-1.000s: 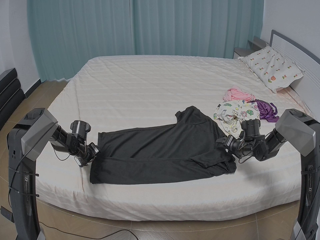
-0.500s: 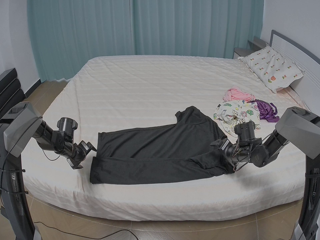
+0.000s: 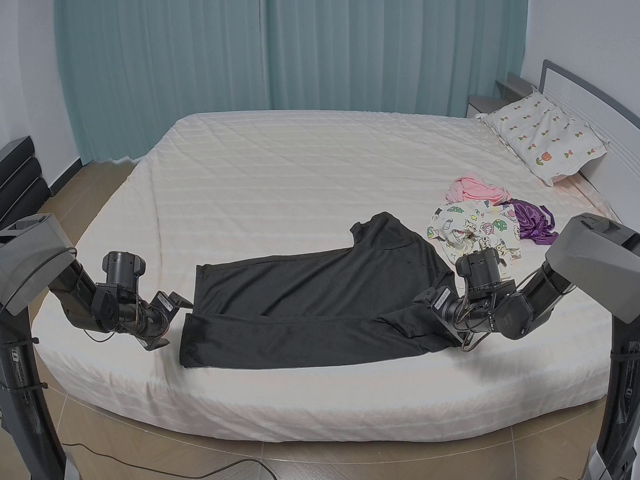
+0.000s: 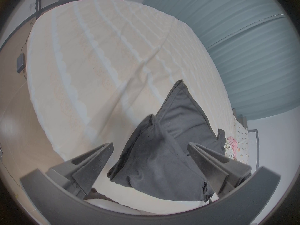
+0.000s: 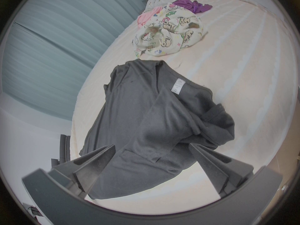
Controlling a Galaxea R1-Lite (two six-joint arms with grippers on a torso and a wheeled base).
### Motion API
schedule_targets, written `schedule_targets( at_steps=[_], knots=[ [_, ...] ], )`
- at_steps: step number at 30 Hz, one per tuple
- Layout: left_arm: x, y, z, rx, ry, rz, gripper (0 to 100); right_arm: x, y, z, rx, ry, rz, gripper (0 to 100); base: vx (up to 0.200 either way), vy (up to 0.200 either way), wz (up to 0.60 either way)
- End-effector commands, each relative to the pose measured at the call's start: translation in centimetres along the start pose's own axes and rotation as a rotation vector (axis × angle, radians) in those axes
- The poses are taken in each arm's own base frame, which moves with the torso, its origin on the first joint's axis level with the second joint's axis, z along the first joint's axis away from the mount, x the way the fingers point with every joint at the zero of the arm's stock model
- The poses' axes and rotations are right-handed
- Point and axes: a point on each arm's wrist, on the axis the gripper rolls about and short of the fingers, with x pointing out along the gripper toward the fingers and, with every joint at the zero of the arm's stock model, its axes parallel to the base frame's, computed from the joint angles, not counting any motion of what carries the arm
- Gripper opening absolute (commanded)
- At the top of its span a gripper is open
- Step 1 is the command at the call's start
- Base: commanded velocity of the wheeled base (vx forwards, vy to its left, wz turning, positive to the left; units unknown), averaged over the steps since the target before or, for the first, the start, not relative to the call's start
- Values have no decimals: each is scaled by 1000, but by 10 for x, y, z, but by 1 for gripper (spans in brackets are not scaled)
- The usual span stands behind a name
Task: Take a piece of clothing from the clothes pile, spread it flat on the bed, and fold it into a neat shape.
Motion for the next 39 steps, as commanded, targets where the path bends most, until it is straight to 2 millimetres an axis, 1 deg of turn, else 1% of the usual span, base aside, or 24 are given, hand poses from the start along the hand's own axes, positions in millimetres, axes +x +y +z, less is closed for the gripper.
schedule_targets(
  at_steps=[1, 3, 5, 10, 15, 21, 26, 27, 30, 32, 33, 36, 39],
  knots=[
    [-2, 1, -4, 0, 9, 2, 100, -5, 8, -3, -9, 3, 18, 100, 0, 0, 0],
    [-2, 2, -4, -2, 10, 3, 100, 7, 4, -13, -19, 21, -2, 100, 0, 0, 0],
    [-2, 1, -4, -2, 11, 2, 100, 15, 4, -15, -20, 26, -8, 100, 0, 0, 0],
    [-2, 1, -4, -2, 9, 2, 100, 17, 5, -15, -23, 28, -8, 100, 0, 0, 0],
    [-2, 1, -4, -2, 10, 1, 100, 20, 7, -18, -29, 70, -66, 100, 0, 0, 0],
    [-2, 1, -4, -1, 9, 0, 100, 39, 8, -23, -42, 15, -94, 100, 0, 0, 0],
    [-2, 1, -4, -1, 9, 0, 100, 45, 6, -23, -41, -5, -100, 100, 0, 0, 0],
    [-2, 1, -4, -1, 9, 0, 100, 45, 6, -23, -39, -8, -97, 0, 0, 0, 0],
    [-2, 1, -4, -1, 9, 0, 100, 42, 6, -20, -38, -57, -83, 0, 0, 0, 0],
    [-2, 1, -4, -1, 9, 0, 100, 41, 6, -21, -39, -57, -84, 0, 0, 0, 0],
    [-2, 1, -4, -1, 9, 0, 100, 35, 8, -20, -43, -70, -74, 0, 0, 0, 0],
    [-2, 1, -4, -1, 9, 0, 100, 31, 10, -19, -41, -73, -70, 0, 0, 0, 0],
    [-2, 1, -4, -2, 9, 2, 100, 21, 13, -16, -39, -89, -62, 0, 0, 0, 0]
  ],
)
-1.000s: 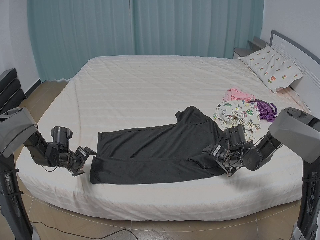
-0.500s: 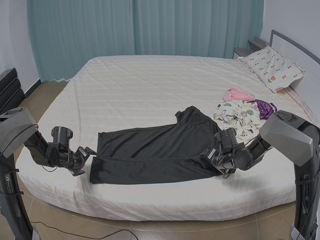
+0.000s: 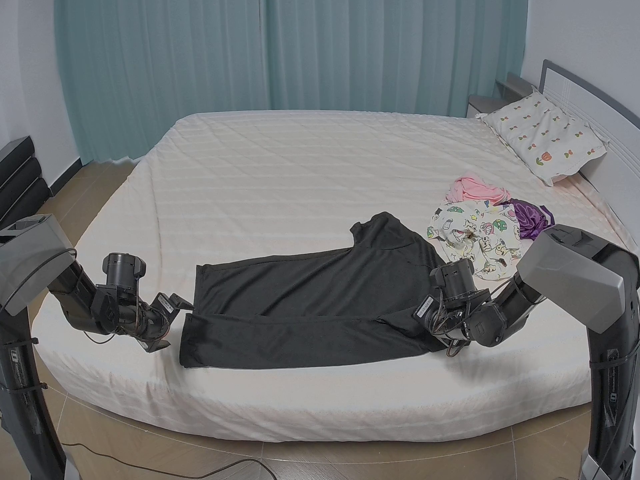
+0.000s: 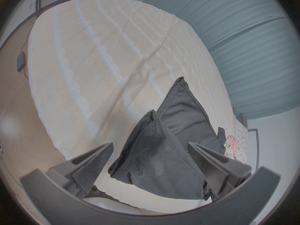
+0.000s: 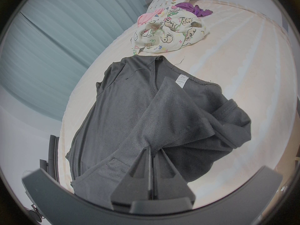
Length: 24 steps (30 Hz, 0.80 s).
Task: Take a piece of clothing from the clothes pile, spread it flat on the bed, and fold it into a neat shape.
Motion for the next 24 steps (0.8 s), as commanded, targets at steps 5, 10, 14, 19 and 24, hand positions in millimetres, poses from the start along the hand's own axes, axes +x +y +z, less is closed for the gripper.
schedule_targets(
  at_steps=[5, 10, 14, 19, 24],
  knots=[
    [0, 0, 0, -1, 1, 1, 100, -22, 9, 10, 4, -27, 28, 0, 0, 0, 0],
    [0, 0, 0, -1, 0, 2, 100, -39, 16, 15, -17, -30, 43, 0, 0, 0, 0],
    [0, 0, 0, 1, 0, 2, 100, -53, 18, 19, -77, -1, 12, 0, 0, 0, 0],
    [0, 0, 0, 1, 0, 2, 100, -65, 23, 24, -106, 18, 3, 0, 0, 0, 0],
    [0, 0, 0, 1, 0, 2, 100, -73, 28, 29, -150, 36, -22, 0, 0, 0, 0]
  ],
)
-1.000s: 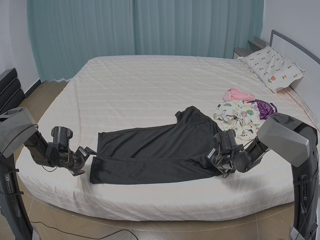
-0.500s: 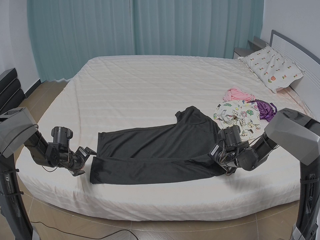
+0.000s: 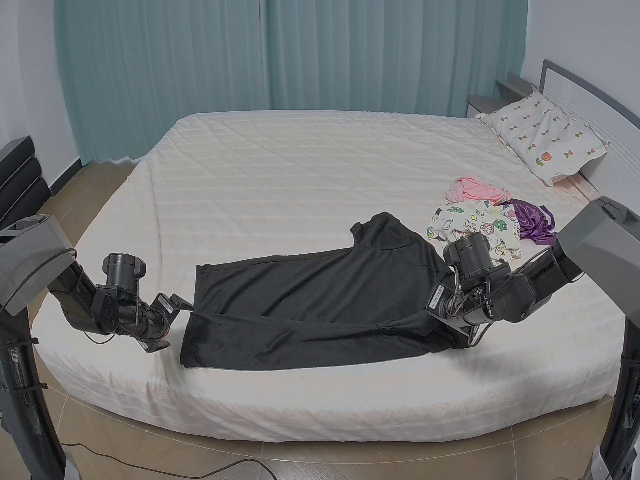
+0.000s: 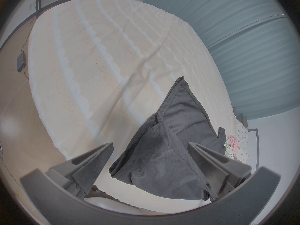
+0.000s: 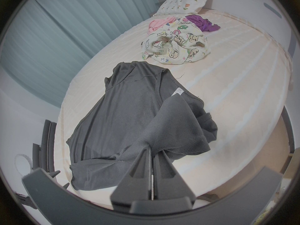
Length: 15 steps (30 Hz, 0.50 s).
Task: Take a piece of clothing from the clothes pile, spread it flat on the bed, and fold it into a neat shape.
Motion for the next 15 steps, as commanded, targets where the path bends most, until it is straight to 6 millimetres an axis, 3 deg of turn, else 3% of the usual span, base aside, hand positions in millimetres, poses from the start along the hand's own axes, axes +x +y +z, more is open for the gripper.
schedule_targets(
  at_steps=[1, 7, 14, 15],
  knots=[
    [0, 0, 0, 0, -1, 0, 100, -17, 11, 13, -11, -22, 26, 0, 0, 0, 0],
    [0, 0, 0, 0, -1, 0, 100, -26, 23, 26, -23, -3, 5, 0, 0, 0, 0],
    [0, 0, 0, 0, -1, 0, 100, -31, 25, 15, -59, 72, -55, 0, 0, 0, 0],
    [0, 0, 0, 0, -1, 0, 100, -36, 24, 14, -65, 86, -64, 100, 0, 0, 0]
  ],
)
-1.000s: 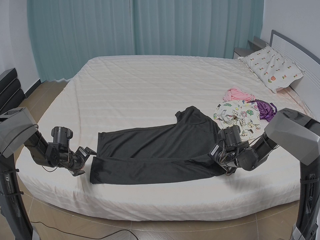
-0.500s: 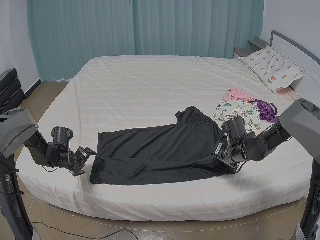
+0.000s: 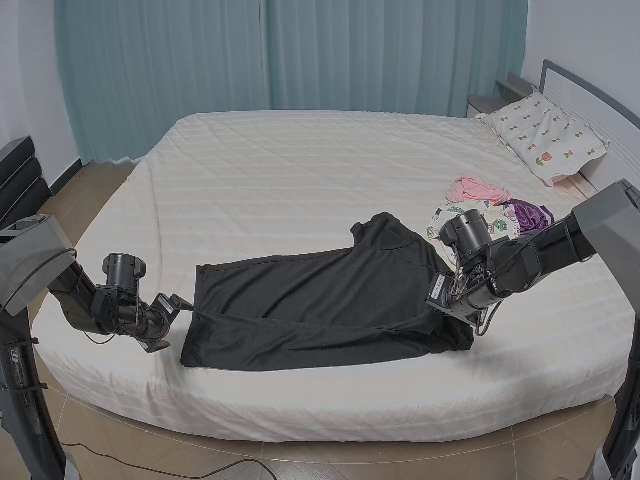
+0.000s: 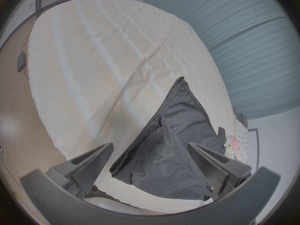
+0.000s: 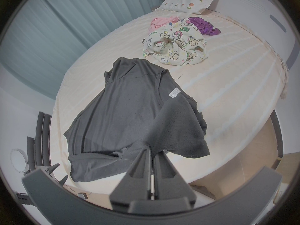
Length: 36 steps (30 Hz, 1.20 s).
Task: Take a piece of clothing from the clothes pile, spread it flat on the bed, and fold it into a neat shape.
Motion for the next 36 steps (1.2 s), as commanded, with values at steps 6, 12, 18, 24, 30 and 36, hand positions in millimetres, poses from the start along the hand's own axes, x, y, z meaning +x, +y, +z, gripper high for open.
schedule_targets(
  at_steps=[6, 12, 18, 24, 30, 36],
  knots=[
    [0, 0, 0, 0, -1, -1, 100, -15, -1, -4, -37, 85, -14, 100, 0, 0, 0],
    [0, 0, 0, 1, -2, -2, 100, 0, -13, -1, -51, 111, -43, 100, 0, 0, 0],
    [0, -4, 3, 9, -14, -11, 100, 21, -27, 9, -17, 94, 14, 100, 0, 0, 0],
    [6, -25, -6, 62, 0, -52, 100, 41, -37, 8, -34, 29, 117, 100, 0, 0, 0],
    [22, -43, -18, 112, 25, -82, 100, 53, -42, 9, -23, -33, 192, 100, 0, 0, 0],
    [49, -48, -19, 192, -34, -41, 100, 64, -51, 7, -13, -41, 254, 100, 0, 0, 0]
  ],
)
